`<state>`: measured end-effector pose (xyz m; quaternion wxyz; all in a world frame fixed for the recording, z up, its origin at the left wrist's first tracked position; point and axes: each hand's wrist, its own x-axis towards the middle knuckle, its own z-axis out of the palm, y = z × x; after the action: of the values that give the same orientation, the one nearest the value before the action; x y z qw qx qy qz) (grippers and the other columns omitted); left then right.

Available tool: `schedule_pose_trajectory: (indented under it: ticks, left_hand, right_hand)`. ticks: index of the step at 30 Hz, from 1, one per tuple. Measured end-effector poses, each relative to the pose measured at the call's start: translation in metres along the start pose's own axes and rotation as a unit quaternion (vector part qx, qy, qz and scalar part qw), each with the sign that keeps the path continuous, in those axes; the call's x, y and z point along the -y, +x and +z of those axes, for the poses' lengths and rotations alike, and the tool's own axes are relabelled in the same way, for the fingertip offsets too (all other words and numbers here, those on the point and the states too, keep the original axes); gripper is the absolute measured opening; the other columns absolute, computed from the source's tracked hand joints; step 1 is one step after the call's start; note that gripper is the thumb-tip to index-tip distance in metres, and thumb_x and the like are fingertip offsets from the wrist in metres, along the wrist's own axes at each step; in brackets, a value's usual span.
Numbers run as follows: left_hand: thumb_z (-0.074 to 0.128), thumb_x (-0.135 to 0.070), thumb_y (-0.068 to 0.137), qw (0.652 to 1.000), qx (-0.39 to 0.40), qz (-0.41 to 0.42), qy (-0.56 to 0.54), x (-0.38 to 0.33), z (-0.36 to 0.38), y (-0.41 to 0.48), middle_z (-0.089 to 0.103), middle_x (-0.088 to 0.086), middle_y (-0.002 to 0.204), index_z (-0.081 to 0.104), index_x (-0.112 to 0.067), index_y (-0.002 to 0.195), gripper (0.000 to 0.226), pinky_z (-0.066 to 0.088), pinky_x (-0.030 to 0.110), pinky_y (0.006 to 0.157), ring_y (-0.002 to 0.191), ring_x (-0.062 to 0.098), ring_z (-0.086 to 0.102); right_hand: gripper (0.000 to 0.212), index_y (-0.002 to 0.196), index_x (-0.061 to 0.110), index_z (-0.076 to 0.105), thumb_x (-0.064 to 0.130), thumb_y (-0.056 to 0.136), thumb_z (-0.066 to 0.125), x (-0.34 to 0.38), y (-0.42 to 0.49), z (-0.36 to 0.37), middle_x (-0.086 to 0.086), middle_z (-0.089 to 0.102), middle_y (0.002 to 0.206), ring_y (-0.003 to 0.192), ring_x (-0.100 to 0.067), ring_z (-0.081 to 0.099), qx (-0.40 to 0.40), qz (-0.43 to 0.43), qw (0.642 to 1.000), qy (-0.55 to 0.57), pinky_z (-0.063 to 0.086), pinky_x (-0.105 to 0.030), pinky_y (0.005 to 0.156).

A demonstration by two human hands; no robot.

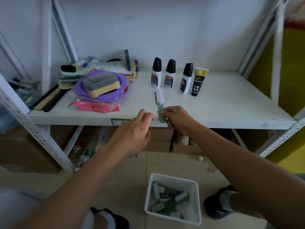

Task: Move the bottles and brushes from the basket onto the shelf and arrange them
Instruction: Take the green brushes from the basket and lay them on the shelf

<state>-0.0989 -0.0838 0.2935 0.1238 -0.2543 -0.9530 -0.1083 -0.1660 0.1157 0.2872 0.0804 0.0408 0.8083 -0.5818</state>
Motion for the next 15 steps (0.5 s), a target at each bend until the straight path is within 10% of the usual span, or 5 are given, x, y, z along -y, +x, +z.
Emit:
schedule_pose_trajectory:
  ticks: [7,15]
  left_hand:
    - [0.055,-0.034,0.098,0.999,0.037,0.002,0.012,0.005,0.003,0.001,0.036,-0.004,0.121,0.04,-0.024,0.129,0.036,0.057,0.041,0.059,0.078,0.017,0.059]
    - [0.056,-0.031,0.097,0.998,0.057,0.006,0.029,0.005,0.003,0.006,0.037,0.0,0.12,0.039,-0.019,0.129,0.038,0.05,0.038,0.053,0.073,0.019,0.056]
  right_hand:
    - [0.024,0.118,-0.008,0.062,0.001,0.096,0.059,0.019,0.035,0.012,-0.019,0.067,0.091,0.065,-0.017,0.061,-0.011,0.051,0.988,0.143,0.057,-0.026,0.061]
    - [0.027,0.117,0.008,0.069,0.006,0.094,0.055,-0.007,0.017,0.015,-0.008,0.076,0.092,0.081,-0.022,0.075,-0.052,-0.045,0.997,0.024,0.062,-0.035,0.081]
